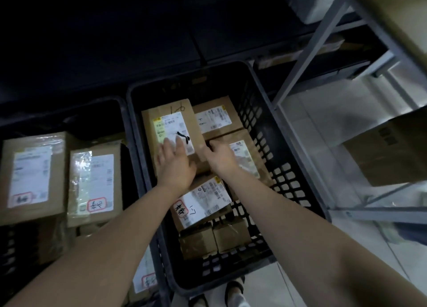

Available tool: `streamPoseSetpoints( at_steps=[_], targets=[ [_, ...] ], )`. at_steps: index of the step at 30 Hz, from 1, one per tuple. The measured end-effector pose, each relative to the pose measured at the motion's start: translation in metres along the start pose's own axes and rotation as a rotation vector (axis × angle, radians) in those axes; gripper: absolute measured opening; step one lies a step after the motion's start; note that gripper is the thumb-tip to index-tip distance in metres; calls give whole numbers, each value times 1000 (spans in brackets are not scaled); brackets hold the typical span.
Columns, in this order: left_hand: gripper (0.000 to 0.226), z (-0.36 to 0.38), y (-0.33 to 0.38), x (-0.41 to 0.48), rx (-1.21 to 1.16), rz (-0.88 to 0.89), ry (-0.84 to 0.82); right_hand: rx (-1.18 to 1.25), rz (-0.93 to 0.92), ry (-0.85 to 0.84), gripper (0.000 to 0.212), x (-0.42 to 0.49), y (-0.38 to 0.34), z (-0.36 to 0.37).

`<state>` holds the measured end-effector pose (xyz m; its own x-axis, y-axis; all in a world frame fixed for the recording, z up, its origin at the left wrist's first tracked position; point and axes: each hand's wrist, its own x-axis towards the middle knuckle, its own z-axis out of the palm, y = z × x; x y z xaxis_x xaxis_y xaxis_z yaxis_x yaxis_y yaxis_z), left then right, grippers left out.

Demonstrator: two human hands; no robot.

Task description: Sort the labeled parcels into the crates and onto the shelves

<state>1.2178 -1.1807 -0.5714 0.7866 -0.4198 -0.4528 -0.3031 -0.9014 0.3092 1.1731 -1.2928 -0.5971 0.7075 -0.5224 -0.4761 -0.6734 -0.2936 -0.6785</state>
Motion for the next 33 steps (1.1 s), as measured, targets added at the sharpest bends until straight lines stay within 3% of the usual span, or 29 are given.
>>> streamPoseSetpoints(
  at_steps=[2,5,8,12,18,24,28,30,33],
  targets=[
    [77,-1,-3,-1,-74,-90,9,100,171,-157,51,7,-11,8],
    [79,1,-5,-1,-161,-146,23,370,335,-238,75,12,-10,11],
    [81,1,-4,2,-201,-176,46,568,323,-283,91,16,5,9],
    [72,-1,-3,4,-248,-182,103,591,262,-351,108,14,12,7],
    [53,-8,1,-1,-349,-95,227,520,68,-186,74,12,-6,-17],
    [47,-33,39,-18,-635,41,250,269,44,-37,95,-21,-38,-84],
    [40,-48,72,-30,-739,-104,73,-48,120,-56,83,-64,-46,-134],
    [16,-53,80,-39,-800,-148,-31,-97,191,-111,77,-84,-46,-151],
    [23,-59,88,-61,-790,-101,-168,-59,282,-255,60,-117,-51,-170]
  ],
)
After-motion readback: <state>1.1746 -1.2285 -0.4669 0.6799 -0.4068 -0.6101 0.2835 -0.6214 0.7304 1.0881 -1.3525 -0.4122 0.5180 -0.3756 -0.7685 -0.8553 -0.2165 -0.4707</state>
